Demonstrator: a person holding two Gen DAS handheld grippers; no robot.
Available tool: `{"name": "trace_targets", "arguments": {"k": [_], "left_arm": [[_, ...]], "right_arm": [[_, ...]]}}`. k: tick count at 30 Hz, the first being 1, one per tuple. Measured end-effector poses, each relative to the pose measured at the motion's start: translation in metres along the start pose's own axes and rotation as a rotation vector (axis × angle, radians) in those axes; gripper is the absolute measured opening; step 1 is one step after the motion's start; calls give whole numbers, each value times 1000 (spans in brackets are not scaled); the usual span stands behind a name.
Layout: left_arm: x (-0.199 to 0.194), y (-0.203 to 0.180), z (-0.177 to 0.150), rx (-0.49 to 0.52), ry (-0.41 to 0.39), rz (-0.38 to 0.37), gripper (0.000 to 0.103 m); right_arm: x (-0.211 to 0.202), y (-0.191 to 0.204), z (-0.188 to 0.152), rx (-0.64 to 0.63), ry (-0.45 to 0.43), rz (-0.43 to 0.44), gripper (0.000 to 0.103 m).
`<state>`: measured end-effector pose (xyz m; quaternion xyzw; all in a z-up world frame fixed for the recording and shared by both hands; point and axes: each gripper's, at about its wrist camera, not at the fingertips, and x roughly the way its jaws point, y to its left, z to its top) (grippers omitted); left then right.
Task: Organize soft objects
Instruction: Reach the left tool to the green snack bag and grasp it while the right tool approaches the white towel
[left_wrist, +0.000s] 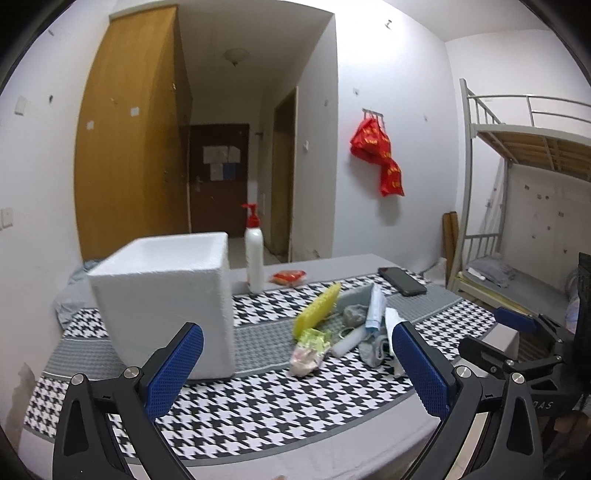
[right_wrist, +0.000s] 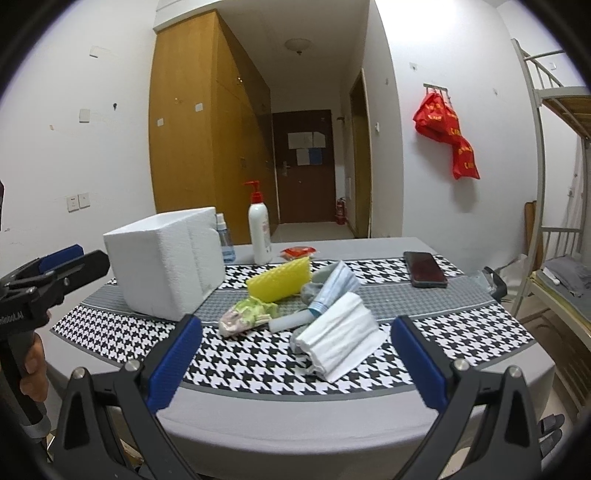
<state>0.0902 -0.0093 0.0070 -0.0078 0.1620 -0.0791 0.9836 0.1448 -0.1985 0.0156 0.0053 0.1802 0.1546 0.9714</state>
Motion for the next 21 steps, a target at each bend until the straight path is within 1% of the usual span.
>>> {"name": "trace_targets", "arguments": {"k": [3,9,14,21], "left_arm": [[6,-2,1,-8,4,16,102],[29,-9,4,4,37,16,102],[47,-14,4,21,76,3,102],[70,-14,4,31,133,-24,102]], "right_arm": [[4,-1,-1,-8,8,9,103],[18,-10,2,-16,32,22,103],[33,-22,1,14,56,17,103],[48,-28,-2,26,89,12,103]]}}
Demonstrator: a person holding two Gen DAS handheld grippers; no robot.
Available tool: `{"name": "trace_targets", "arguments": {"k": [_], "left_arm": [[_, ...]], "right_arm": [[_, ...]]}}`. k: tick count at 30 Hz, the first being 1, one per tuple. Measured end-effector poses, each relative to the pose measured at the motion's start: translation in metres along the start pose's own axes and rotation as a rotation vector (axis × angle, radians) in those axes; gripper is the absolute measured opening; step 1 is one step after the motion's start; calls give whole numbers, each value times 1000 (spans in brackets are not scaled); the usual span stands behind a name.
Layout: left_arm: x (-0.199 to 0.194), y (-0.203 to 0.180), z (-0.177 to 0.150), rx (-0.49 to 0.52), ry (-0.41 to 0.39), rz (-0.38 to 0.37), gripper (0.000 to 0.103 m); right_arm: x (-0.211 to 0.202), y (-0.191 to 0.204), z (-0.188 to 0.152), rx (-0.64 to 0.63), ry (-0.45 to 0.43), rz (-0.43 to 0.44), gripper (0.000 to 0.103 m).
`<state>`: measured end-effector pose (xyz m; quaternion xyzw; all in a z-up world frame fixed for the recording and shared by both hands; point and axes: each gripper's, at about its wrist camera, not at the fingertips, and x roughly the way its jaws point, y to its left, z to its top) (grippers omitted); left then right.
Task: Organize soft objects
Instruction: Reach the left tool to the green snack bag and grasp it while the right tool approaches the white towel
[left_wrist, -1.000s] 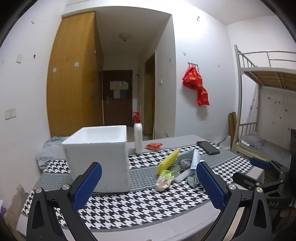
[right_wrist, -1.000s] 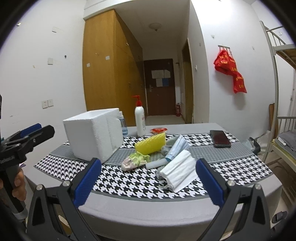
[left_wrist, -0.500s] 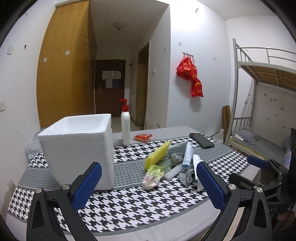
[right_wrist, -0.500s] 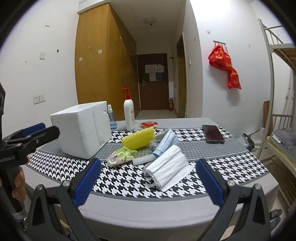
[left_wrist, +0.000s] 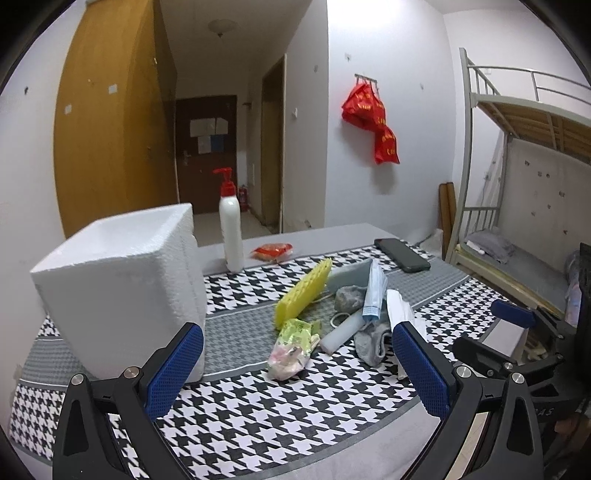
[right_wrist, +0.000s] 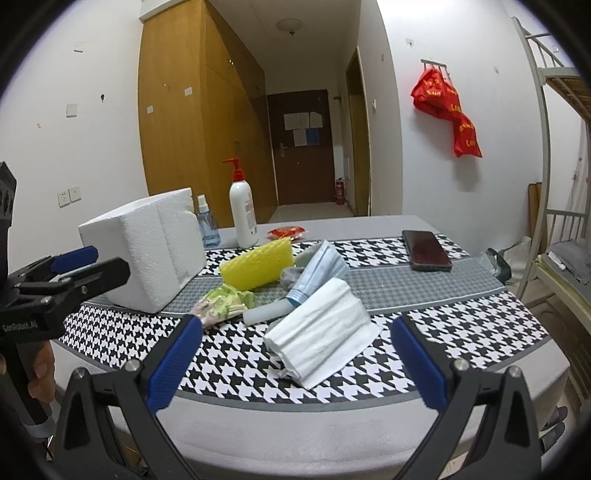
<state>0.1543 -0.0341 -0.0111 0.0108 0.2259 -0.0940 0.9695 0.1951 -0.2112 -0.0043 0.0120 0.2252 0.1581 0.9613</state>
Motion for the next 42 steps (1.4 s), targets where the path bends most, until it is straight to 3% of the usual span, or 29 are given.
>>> {"name": "trace_targets", "arguments": {"k": [29,37,42], "left_arm": [[113,10,-4,45,300,-34,102],[138,15,-9,75,366,-14,97],[147,21,-10,52,402,-36,85]], "right_arm": [[65,-17,-1,1,145,-11,103],[76,-19,0,0,171,-22,103],[81,-21,-1,6,185,-25,103]]}}
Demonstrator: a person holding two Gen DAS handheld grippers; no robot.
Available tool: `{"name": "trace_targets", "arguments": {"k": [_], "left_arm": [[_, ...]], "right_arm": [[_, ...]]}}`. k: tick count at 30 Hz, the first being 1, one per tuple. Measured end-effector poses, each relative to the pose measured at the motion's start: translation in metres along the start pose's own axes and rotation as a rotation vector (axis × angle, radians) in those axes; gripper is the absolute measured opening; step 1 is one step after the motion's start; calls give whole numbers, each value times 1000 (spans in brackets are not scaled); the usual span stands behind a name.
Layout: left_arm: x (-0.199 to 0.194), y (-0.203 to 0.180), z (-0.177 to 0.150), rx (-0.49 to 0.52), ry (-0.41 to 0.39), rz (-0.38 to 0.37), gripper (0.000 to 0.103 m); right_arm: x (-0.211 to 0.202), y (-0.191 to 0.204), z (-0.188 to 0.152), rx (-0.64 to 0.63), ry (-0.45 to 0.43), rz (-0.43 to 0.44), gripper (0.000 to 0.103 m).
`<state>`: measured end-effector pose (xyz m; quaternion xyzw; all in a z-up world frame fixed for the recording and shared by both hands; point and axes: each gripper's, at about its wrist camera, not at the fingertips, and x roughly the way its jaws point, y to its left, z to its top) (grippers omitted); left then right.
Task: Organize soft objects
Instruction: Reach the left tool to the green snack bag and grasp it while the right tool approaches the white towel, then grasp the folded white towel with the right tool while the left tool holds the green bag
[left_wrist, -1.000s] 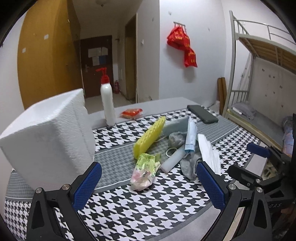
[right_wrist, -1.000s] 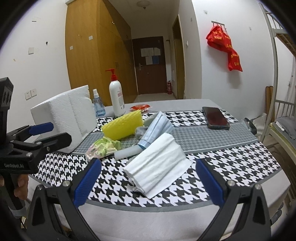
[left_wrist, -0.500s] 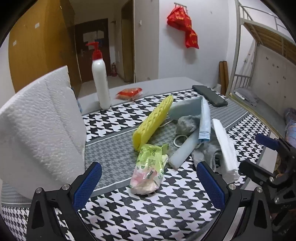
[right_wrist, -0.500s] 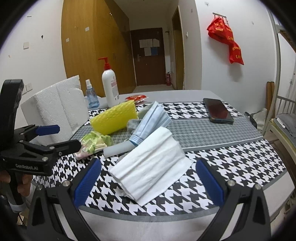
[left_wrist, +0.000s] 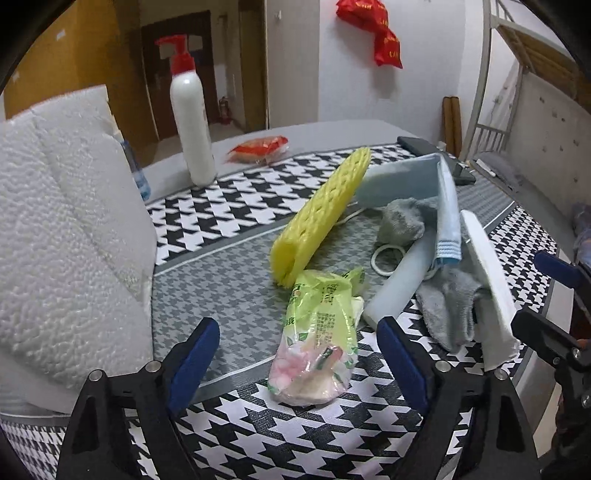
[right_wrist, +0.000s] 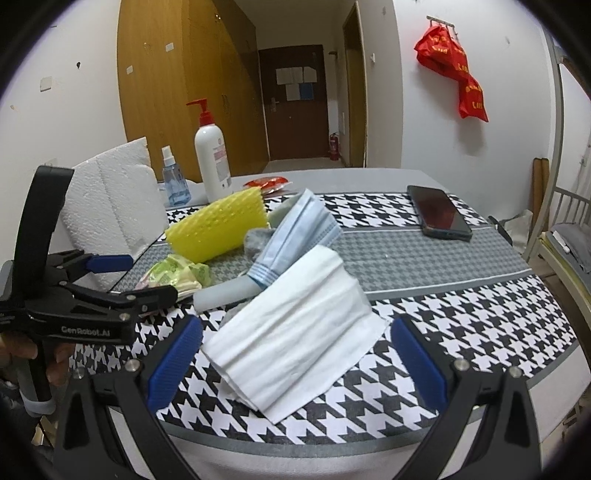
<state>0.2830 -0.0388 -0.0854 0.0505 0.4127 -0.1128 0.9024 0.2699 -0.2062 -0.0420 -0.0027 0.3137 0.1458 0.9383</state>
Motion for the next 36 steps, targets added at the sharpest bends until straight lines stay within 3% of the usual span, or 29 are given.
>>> {"name": "trace_targets", "arguments": {"k": [6,10,14,17,23,33,35,36], "left_arm": [[7,0,-1,5,39,-19,66],[8,-3,-2,31,37,-26,46],[8,-1,-2,34,23,-51,36],[7,6,0,2,14,-116,34],[-9,6,-4,-4,-59,-154,34],[-19,5,-8,1,-109,-201,34],[-18,7,-8,-7,-115,-199,34],[-18,7,-8,-8,-116,-198,34]], "right_arm": [[7,-1,0,4,21,-6,103],[10,-2,0,7,31,-12,103],[12,-2,-1,13,43,-24,103],[11,-2,-1,10,46,-30,103],[17,0,-2,16,79,-51,103],[14,0,-11,44,104,-69,103],[15,-2,-13,55,115,-62,100],[15,-3,-14,61,119,-55,93]]}}
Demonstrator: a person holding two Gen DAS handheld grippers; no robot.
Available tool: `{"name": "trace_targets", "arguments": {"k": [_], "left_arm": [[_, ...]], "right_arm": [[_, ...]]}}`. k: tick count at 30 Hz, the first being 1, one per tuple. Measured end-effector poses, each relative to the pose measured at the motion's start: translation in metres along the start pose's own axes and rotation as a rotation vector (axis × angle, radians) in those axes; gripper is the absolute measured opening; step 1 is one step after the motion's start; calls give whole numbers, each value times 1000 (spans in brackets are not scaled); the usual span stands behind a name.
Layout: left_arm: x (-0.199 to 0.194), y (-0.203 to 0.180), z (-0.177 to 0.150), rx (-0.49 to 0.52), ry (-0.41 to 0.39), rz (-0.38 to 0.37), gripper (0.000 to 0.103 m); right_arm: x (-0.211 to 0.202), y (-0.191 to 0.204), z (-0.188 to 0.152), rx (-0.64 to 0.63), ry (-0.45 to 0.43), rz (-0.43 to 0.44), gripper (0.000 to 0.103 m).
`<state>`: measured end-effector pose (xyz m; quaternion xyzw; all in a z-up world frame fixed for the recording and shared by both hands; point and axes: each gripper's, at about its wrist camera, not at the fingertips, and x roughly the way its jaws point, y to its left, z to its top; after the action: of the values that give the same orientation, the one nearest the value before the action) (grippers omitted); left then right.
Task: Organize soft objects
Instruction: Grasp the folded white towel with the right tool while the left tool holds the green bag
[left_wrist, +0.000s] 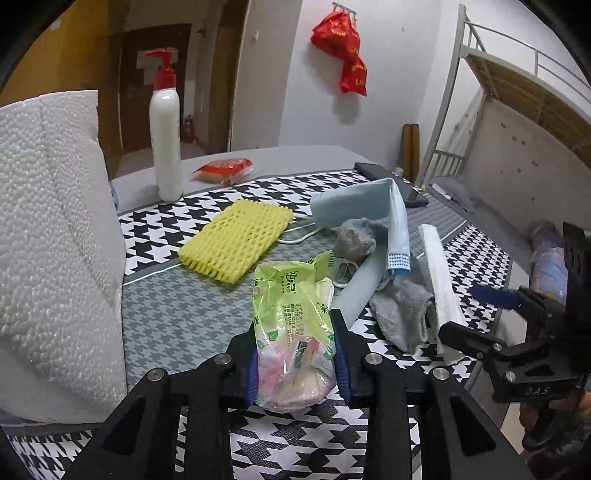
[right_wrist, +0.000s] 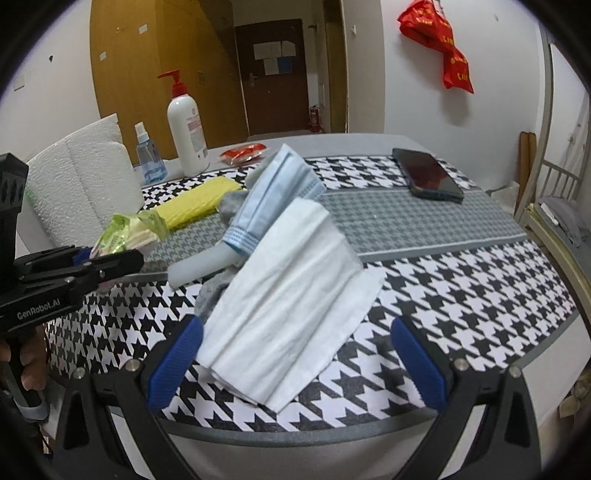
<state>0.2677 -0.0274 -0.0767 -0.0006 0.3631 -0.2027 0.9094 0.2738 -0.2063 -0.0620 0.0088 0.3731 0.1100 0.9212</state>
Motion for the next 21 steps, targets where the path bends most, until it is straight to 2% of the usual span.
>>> {"name": "trace_targets", "arguments": {"k": [3,5,7,12,15,21], "left_arm": [[-1,-1,-1,4,-3,-4,34],[-2,-1,0,3,-5,-6,34],[-3,-2,0,2,-7,-5,34],[-5,-5,0,12,-14,-10,34],[-6,-6,0,14,-20,-9,34],[-8,-5,0,13,-32,-7,34]], "right_arm": [[-1,-3,-1,21,15,19,73],[0,-4,-1,29,26,23,66],[-1,-5,-2,37,36,32,51],[-5,-11,-5,51,43,20,36],[-4,-15,-7,59,51,7,35],[-5,-18,-7,55,52,-7,26]]}}
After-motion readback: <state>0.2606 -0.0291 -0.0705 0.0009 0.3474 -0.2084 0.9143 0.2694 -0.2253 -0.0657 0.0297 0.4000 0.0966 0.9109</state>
